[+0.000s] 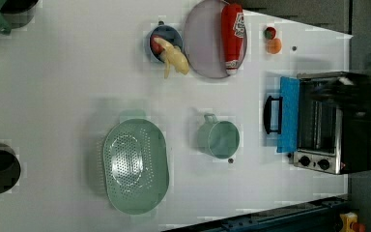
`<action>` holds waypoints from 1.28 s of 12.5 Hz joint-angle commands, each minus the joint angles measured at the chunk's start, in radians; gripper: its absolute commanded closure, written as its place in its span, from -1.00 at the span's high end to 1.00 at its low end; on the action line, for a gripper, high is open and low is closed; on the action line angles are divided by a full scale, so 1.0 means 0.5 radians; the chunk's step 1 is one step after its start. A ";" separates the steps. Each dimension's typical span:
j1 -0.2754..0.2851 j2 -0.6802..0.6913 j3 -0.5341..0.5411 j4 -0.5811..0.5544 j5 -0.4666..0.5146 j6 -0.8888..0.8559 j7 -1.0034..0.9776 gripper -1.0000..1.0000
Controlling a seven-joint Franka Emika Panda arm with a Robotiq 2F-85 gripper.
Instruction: Flap open oven.
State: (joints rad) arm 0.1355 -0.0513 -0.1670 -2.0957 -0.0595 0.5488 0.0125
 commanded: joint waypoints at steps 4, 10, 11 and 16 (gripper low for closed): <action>-0.016 -0.200 -0.052 0.531 0.034 -0.992 0.205 -0.65; -0.014 -0.205 -0.047 0.618 0.035 -1.006 0.216 -0.65; -0.014 -0.204 -0.047 0.614 0.035 -1.007 0.216 -0.65; -0.015 -0.197 -0.047 0.614 0.035 -1.007 0.216 -0.65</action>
State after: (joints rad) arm 0.1301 -0.1217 -0.1941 -1.7949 -0.0388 0.0385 0.0833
